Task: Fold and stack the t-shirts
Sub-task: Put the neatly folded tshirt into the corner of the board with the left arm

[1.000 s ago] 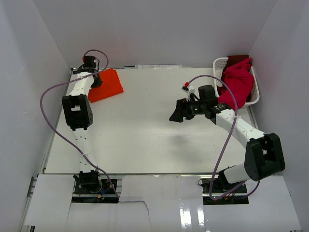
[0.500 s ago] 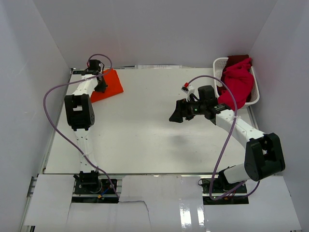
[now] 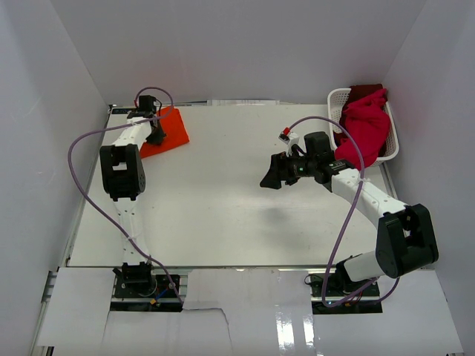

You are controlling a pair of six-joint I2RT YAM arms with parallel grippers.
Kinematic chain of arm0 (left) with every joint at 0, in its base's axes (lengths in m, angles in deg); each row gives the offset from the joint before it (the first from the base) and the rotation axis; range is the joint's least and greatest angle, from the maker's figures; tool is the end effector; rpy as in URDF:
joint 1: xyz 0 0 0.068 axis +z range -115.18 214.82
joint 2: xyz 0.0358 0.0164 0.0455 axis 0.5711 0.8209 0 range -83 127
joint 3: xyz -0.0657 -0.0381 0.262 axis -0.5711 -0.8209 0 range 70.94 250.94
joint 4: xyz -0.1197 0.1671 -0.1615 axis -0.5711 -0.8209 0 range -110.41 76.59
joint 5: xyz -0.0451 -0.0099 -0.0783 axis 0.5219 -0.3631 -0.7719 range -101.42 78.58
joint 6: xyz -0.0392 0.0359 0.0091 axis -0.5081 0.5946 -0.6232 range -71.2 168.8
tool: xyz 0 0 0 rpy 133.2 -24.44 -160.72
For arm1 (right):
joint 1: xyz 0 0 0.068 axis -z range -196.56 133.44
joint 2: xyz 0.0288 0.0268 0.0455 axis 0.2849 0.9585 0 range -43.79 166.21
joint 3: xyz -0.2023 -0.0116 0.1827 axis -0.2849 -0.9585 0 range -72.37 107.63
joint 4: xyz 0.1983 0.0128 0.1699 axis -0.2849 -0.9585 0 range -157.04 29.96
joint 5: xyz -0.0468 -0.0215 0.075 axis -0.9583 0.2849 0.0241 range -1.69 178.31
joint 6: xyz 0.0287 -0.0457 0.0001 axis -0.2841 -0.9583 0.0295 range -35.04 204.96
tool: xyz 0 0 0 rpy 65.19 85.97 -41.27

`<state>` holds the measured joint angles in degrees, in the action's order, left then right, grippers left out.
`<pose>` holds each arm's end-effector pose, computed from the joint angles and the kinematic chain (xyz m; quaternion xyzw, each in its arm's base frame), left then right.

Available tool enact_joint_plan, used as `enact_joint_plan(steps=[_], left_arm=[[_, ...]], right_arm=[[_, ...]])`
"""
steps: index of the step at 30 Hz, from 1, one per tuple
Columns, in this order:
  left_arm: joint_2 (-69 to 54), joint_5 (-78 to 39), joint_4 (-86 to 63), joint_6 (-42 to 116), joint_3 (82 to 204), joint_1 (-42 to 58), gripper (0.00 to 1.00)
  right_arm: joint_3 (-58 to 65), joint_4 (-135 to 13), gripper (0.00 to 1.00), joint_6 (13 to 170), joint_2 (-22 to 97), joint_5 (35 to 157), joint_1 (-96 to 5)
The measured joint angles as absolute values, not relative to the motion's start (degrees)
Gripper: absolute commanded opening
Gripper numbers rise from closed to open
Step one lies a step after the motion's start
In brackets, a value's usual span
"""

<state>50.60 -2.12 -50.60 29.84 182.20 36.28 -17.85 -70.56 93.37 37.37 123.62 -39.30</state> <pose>0.5064 0.0187 0.1730 -0.1914 0.9427 0.0374 0.2708 0.2756 0.1379 0.2559 -0.2404 0.8299 0.3755 0.3354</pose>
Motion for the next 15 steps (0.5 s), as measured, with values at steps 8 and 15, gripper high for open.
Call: enact_joint_plan(steps=[8, 15], left_arm=[[50.5, -0.3, -50.5, 30.7, 182.0, 36.7, 0.0], [50.5, 2.4, -52.3, 33.0, 182.5, 39.2, 0.0]], right_arm=[[-17.8, -70.5, 0.82, 93.4, 37.4, 123.9, -39.3], [-17.8, -70.4, 0.82, 93.5, 37.4, 124.5, -39.3]])
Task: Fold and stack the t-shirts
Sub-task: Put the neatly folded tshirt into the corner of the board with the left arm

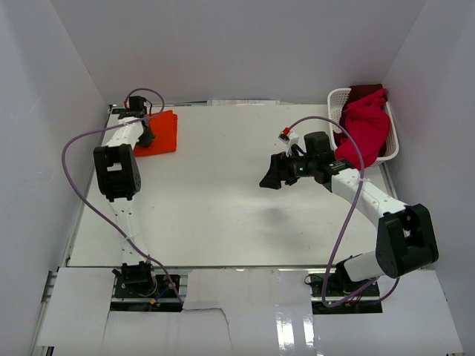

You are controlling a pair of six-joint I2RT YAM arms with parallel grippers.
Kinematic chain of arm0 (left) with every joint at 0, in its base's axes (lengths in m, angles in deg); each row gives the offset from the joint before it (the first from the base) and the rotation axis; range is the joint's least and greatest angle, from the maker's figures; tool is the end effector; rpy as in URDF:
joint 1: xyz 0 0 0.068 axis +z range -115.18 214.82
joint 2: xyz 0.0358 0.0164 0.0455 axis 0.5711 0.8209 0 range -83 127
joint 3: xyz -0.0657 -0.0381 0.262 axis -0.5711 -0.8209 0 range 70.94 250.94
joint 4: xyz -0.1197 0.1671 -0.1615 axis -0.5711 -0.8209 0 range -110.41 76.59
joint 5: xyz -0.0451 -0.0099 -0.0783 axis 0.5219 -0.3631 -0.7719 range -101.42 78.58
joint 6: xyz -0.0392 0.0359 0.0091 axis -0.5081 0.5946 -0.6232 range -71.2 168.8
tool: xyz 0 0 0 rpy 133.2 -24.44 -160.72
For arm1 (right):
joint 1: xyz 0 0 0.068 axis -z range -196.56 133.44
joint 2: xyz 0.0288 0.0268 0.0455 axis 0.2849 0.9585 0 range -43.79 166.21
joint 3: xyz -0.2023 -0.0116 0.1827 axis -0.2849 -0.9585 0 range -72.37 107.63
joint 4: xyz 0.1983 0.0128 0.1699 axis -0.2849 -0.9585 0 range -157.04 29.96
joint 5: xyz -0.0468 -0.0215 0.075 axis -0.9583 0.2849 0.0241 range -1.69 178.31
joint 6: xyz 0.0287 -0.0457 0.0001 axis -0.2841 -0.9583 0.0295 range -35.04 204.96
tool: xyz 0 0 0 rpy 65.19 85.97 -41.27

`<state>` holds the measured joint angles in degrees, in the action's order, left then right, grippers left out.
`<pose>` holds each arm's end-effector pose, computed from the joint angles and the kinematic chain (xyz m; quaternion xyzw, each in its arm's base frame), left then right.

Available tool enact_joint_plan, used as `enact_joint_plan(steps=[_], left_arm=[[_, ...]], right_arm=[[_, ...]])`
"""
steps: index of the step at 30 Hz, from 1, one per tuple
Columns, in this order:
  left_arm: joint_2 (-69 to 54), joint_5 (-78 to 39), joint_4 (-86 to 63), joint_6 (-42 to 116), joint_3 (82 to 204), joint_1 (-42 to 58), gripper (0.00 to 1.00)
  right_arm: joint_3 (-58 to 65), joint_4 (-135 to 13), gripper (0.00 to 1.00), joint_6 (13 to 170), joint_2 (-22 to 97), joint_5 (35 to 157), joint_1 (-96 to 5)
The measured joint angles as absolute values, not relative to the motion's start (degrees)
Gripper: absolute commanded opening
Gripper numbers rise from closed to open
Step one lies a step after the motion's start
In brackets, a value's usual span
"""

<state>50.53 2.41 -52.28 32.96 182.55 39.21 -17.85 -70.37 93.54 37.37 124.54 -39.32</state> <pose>0.5023 0.0471 0.1744 -0.1985 0.9404 0.0909 0.2608 0.2753 0.1384 0.2564 -0.2428 0.8268 0.3825 0.3333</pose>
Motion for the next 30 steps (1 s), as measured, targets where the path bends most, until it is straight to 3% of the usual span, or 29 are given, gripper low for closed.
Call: enact_joint_plan(steps=[13, 20, 24, 30], left_arm=[[50.8, 2.6, -55.7, 35.0, 186.1, 43.6, 0.01], [50.8, -2.1, -55.9, 34.8, 186.6, 43.2, 0.26], [49.7, -4.3, -55.5, 34.3, 185.4, 42.6, 0.49], [44.5, -5.7, -53.1, 34.2, 178.6, 41.0, 0.64]], right_arm=[[-17.9, -70.1, 0.82, 93.6, 37.4, 124.7, -39.5], [-17.9, -70.0, 0.82, 93.6, 37.4, 124.8, -39.6], [-17.9, -69.8, 0.82, 93.8, 37.4, 124.8, -39.9], [-17.9, -69.2, 0.82, 93.9, 37.4, 124.9, -40.2]])
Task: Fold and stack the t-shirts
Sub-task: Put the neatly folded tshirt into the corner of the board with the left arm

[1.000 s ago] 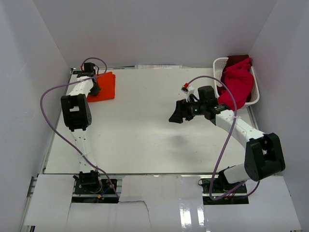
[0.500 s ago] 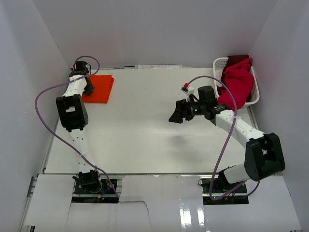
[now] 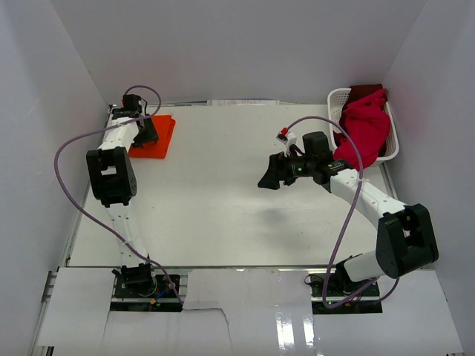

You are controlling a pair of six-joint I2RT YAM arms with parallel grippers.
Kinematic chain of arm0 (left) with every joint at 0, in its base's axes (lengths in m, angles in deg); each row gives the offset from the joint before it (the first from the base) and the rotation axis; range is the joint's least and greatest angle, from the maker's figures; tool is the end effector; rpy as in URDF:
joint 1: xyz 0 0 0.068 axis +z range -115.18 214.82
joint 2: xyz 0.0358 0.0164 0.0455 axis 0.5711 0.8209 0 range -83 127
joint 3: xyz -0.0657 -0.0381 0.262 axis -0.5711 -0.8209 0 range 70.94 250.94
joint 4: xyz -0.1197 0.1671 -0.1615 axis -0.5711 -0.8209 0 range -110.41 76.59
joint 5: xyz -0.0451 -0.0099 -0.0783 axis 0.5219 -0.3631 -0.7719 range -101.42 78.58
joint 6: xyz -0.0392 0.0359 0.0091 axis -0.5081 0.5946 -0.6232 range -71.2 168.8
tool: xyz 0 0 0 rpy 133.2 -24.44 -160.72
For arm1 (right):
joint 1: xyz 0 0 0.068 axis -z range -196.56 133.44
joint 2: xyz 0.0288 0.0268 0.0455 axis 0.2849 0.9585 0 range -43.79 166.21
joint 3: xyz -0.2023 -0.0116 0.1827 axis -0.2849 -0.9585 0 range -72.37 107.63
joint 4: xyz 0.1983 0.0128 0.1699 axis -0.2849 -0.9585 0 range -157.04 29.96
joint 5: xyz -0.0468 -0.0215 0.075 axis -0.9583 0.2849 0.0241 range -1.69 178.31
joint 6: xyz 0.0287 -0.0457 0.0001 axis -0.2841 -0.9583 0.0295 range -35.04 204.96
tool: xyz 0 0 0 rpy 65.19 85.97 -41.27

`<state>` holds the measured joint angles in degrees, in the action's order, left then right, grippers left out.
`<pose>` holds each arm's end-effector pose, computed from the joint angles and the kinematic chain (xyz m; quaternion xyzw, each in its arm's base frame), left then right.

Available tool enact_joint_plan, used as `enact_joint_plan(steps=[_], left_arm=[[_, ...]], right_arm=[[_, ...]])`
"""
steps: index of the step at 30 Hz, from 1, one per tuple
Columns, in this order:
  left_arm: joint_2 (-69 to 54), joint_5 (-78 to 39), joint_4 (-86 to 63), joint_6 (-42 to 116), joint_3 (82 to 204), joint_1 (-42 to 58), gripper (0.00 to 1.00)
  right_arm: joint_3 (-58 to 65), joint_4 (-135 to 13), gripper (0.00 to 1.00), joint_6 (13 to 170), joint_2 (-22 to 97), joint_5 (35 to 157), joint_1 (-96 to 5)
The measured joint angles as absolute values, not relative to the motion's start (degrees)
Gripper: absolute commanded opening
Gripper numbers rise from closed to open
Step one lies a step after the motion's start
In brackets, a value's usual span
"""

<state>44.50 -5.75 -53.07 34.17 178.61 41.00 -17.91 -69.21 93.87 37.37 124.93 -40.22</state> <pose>0.4838 0.0559 0.2020 -0.1868 0.9454 0.0282 0.2657 0.2739 0.1432 0.2578 -0.2504 0.8201 0.3897 0.3361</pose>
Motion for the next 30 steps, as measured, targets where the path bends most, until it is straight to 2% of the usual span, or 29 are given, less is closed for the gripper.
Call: enact_joint_plan(steps=[7, 16, 30], left_arm=[[41.6, -6.9, -47.8, 34.3, 171.0, 40.5, 0.64], [42.5, -6.5, -46.2, 33.9, 170.1, 40.6, 0.64], [49.8, -5.8, -46.3, 31.8, 180.4, 40.7, 0.65]], right_arm=[[-17.9, -69.1, 0.82, 93.9, 37.4, 125.0, -40.3], [-17.9, -69.2, 0.82, 93.8, 37.4, 125.0, -40.3], [-17.9, -69.2, 0.82, 93.8, 37.4, 125.0, -40.3]])
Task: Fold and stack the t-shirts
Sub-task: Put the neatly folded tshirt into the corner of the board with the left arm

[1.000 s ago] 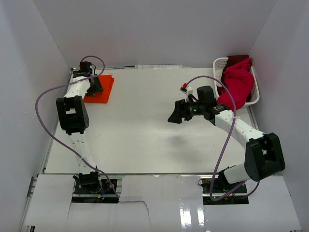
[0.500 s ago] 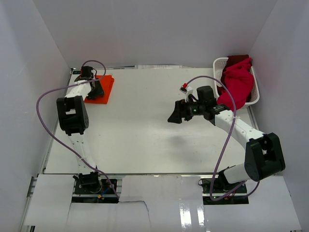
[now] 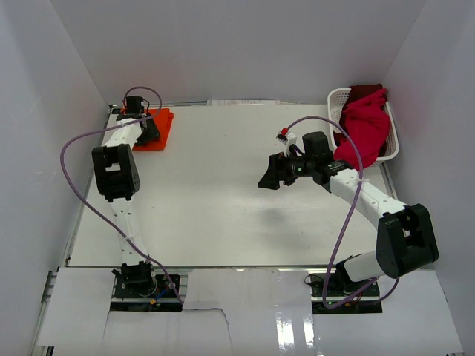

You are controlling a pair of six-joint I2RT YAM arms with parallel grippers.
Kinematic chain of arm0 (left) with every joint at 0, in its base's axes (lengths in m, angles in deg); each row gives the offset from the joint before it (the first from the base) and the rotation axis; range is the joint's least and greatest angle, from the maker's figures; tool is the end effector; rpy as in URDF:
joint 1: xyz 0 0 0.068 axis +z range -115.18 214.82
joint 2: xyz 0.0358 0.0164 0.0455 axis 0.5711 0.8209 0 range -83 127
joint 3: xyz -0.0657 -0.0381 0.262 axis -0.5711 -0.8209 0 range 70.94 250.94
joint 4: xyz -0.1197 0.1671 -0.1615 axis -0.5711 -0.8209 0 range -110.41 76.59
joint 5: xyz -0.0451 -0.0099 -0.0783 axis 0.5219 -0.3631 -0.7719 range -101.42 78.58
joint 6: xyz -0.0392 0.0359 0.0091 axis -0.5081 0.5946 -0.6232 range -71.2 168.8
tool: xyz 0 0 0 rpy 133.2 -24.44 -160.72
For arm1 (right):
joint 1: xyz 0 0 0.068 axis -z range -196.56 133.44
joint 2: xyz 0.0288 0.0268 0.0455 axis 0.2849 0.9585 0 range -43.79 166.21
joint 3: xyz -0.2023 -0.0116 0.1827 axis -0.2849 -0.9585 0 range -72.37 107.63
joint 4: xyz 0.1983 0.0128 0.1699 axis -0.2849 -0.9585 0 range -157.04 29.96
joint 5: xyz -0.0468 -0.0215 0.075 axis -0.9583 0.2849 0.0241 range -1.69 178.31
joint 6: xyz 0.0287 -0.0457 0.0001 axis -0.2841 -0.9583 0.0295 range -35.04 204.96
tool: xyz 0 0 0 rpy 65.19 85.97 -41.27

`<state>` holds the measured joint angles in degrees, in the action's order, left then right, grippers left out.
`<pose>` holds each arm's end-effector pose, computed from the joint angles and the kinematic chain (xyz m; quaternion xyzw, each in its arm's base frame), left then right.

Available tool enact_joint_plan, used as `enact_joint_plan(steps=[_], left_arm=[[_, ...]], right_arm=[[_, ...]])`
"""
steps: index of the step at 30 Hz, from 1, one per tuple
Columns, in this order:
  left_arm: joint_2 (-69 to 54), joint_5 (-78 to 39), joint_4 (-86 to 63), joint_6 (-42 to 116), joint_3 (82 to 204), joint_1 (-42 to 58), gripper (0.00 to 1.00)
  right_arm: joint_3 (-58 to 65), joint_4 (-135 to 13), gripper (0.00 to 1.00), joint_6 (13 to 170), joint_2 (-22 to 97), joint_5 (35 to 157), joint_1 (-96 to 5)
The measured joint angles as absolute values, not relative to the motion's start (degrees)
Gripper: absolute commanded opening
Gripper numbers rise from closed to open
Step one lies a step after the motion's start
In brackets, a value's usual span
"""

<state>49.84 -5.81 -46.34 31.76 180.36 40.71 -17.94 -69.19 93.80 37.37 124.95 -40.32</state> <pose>0.5057 0.0557 0.1737 -0.2038 0.9341 0.0185 0.2924 0.2736 0.1437 0.2576 -0.2516 0.8197 0.3899 0.3359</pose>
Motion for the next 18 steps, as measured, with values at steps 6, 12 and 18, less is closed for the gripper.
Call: enact_joint_plan(steps=[6, 12, 18], left_arm=[[51.2, -6.3, -46.2, 27.7, 182.4, 41.7, 0.65], [52.8, -6.4, -45.7, 25.8, 184.7, 42.9, 0.65], [54.6, -7.6, -45.3, 25.1, 187.4, 44.6, 0.65]], right_arm=[[-18.3, -69.3, 0.82, 93.5, 37.4, 124.9, -40.3], [-18.9, -69.7, 0.82, 93.5, 37.4, 124.9, -40.3], [-18.9, -69.8, 0.82, 93.5, 37.4, 125.0, -40.3]])
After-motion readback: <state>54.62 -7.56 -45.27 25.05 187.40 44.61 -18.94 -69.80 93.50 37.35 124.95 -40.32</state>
